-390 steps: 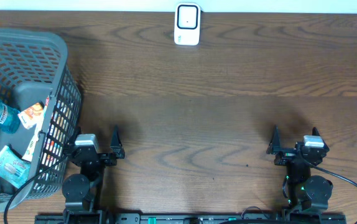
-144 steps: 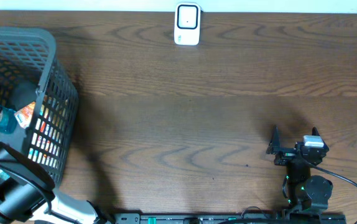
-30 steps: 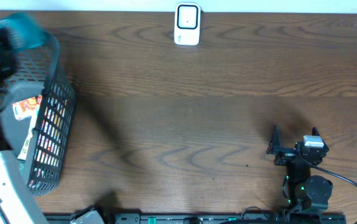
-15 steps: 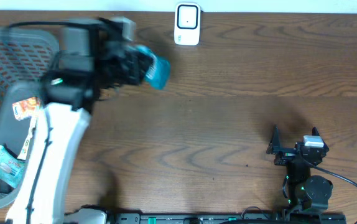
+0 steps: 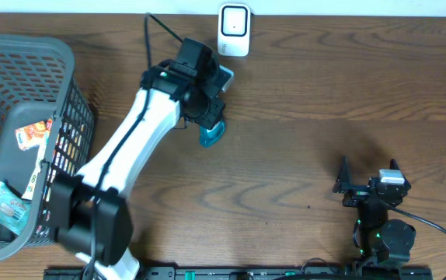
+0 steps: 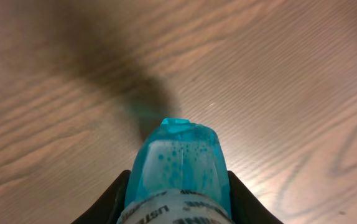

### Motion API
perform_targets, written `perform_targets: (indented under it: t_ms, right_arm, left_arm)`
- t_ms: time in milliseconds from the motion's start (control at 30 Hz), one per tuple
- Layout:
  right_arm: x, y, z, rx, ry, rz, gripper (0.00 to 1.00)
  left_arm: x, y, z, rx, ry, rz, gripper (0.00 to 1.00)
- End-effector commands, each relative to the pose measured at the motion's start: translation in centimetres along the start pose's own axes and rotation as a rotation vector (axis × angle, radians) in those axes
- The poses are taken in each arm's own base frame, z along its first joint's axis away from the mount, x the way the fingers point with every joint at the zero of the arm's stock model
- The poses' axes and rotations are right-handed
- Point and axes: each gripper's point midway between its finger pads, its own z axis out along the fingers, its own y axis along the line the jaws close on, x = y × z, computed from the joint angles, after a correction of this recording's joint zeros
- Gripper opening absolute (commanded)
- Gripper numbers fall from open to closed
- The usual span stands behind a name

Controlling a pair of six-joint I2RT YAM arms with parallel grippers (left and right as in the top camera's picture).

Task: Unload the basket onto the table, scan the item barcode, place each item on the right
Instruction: 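Carry the mouthwash bottle past the scanner and set it on the table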

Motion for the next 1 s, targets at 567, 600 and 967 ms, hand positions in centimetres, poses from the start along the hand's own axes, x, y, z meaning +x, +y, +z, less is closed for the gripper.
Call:
perform_targets:
  t_ms: [567,600,967]
  right_arm:
    - [0.2,-0.2,0.0,0.005,0.005,-0.007,0.99]
    - [0.2,-0.2,0.0,0.005,0.005,-0.007,0.99]
    - [0.2,-0.2,0.0,0.005,0.005,-0.007,0.99]
  left_arm:
    - [-0.2,0.7,2.6,-0.004,0.029,-0.007,1.00]
    - [-0.3,0.6,2.2,-0.005,0.020,-0.005,0.99]
    - [-3.2,-1.4,-8.9,-0.049,-0.258,0.045,0.98]
